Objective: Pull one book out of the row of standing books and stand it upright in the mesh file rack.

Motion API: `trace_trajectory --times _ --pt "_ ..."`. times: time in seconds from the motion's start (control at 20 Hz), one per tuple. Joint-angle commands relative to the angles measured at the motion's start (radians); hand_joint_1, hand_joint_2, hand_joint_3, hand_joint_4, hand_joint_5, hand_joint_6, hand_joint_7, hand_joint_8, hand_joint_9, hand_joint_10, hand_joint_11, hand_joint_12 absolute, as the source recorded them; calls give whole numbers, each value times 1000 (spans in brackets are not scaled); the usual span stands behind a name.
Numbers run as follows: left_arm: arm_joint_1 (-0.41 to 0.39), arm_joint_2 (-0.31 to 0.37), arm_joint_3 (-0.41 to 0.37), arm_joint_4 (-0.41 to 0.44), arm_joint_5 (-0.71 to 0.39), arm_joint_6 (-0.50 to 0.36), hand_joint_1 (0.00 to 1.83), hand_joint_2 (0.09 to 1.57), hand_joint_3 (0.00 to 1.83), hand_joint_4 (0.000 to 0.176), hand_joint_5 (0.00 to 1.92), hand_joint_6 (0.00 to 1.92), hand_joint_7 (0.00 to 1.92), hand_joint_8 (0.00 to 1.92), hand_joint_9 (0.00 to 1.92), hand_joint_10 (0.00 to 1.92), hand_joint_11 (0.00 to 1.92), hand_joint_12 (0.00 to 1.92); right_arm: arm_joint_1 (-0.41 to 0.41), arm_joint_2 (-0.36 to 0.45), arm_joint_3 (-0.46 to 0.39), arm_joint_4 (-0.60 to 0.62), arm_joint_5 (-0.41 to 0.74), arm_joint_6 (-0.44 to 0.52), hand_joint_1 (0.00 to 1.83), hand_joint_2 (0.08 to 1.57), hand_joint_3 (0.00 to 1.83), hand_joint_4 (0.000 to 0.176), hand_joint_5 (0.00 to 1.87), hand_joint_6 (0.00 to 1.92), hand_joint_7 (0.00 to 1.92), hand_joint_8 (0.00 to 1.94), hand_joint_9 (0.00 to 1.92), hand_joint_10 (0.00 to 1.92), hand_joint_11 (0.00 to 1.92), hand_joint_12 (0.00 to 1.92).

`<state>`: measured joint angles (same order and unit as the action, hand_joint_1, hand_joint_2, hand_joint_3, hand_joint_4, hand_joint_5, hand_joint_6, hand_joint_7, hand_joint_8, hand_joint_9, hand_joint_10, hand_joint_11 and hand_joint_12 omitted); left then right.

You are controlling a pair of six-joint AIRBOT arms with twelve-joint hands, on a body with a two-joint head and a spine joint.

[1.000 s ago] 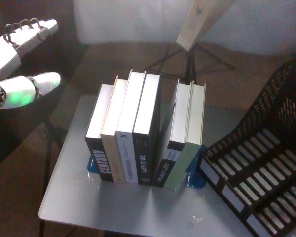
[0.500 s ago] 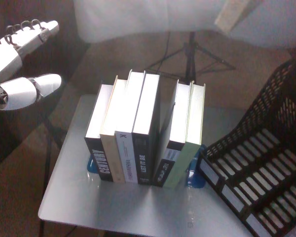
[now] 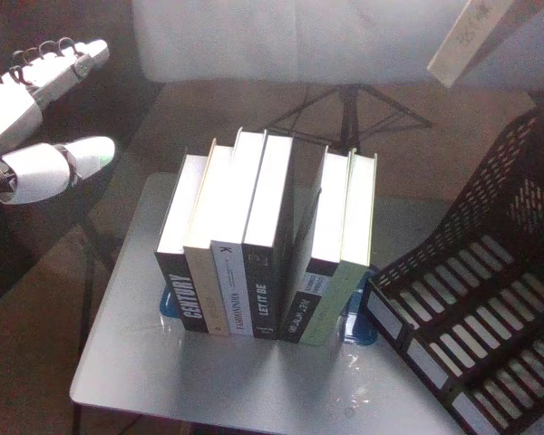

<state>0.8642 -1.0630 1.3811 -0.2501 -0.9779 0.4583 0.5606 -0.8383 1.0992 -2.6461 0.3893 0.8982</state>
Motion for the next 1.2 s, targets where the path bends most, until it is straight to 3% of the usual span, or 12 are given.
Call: trace_trajectory --times 0.0,0.1,0.15,0.25,0.45,0.5,0.6,0.65,0.85,0.95,1.15 --pt "-7 9 -1 -20 -120 -2 470 1376 0 32 28 7 0 0 0 0 0 0 6 12 -1 -8 -98 -9 1349 1205 0 0 777 1228 843 1232 705 1564 387 1911" --pt "-2 10 -3 -24 -121 -2 500 1372 0 19 39 8 0 0 0 0 0 0 -5 16 -1 -10 -97 -2 1350 1201 0 0 794 1184 842 1222 719 1583 437 1921" --pt "3 12 -6 -30 -125 -2 488 1372 0 25 34 5 0 0 0 0 0 0 -13 17 0 -13 -97 3 1350 1200 0 0 799 1181 843 1219 719 1581 443 1921" --pt "15 19 -14 -45 -133 0 514 1369 0 11 52 10 0 0 0 0 0 0 -23 18 0 -17 -95 6 1350 1191 0 0 834 1229 874 1147 684 1525 331 1921" --pt "19 18 -16 -52 -133 1 534 1363 0 17 63 11 0 0 0 0 0 0 -51 20 0 -17 -95 8 1348 1201 0 0 825 1161 849 1253 666 1580 353 1921" --pt "19 16 -16 -54 -133 2 526 1365 0 17 60 7 0 0 0 0 0 0 -55 20 1 -17 -95 10 1349 1203 0 0 819 1129 831 1279 683 1602 443 1921" --pt "21 15 -16 -55 -132 1 560 1359 0 2 63 6 0 0 0 0 0 0 -64 20 1 -17 -94 12 1344 1222 5 0 781 1150 775 1358 672 1665 513 1921" --pt "22 15 -17 -55 -131 1 562 1356 0 0 70 8 0 0 0 0 0 0 -71 21 1 -17 -91 14 1354 1207 0 0 830 985 801 1360 738 1682 642 1921" --pt "22 12 -17 -60 -128 2 561 1345 0 0 72 2 0 0 0 0 0 0 -91 20 2 -25 -86 15 1359 1193 0 0 840 967 841 1320 764 1624 633 1921" --pt "29 13 -19 -62 -129 1 575 1344 0 0 78 4 0 0 0 0 0 0 -120 2 11 -27 -86 15 1345 1222 4 0 756 1137 794 1380 680 1643 567 1921" --pt "35 11 -19 -66 -128 -1 548 1349 0 0 70 0 0 0 0 0 0 0 -162 -19 17 -53 -89 15 1356 1189 0 0 788 1161 857 1219 772 1514 610 1861"
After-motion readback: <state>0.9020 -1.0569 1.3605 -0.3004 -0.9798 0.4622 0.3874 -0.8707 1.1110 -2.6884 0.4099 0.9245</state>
